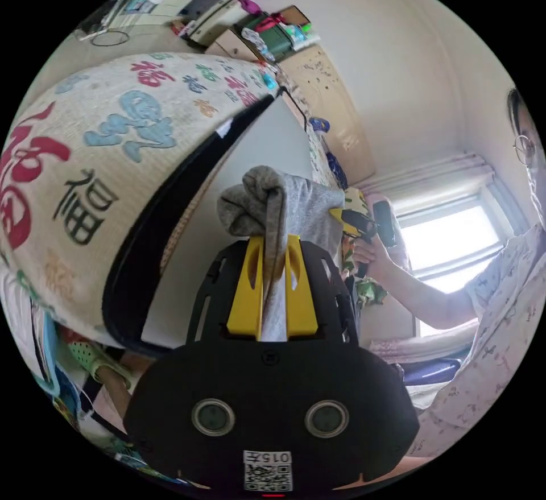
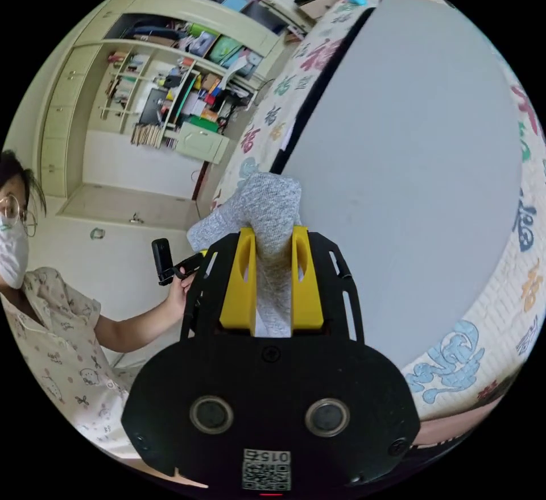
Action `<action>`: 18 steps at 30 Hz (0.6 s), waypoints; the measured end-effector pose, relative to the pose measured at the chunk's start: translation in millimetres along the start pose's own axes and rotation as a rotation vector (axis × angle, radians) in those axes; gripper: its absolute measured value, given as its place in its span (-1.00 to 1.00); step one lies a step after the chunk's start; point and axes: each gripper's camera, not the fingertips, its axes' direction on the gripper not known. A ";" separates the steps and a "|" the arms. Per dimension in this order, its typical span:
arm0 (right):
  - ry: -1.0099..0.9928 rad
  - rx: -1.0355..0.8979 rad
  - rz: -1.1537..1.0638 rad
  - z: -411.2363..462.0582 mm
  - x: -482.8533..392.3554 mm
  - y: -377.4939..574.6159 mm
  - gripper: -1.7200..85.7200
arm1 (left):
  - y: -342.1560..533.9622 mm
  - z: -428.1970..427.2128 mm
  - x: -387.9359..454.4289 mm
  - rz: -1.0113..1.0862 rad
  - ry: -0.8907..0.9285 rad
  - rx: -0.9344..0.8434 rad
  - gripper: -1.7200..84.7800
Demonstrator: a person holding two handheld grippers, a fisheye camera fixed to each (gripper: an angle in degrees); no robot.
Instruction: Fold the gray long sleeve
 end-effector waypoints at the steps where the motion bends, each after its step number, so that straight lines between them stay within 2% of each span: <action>1: -0.006 -0.047 -0.059 25.2 -27.4 -12.4 -0.74 | 24.5 -38.9 -6.6 -0.041 -0.019 0.042 -0.83; 8: -0.039 -0.286 -0.262 201.5 -174.6 -71.4 -0.75 | 160.1 -237.9 -52.7 -0.232 -0.126 0.270 -0.83; 18: -0.029 -0.545 -0.486 463.0 -388.7 -116.7 -0.75 | 316.4 -456.1 -120.1 -0.448 -0.221 0.543 -0.83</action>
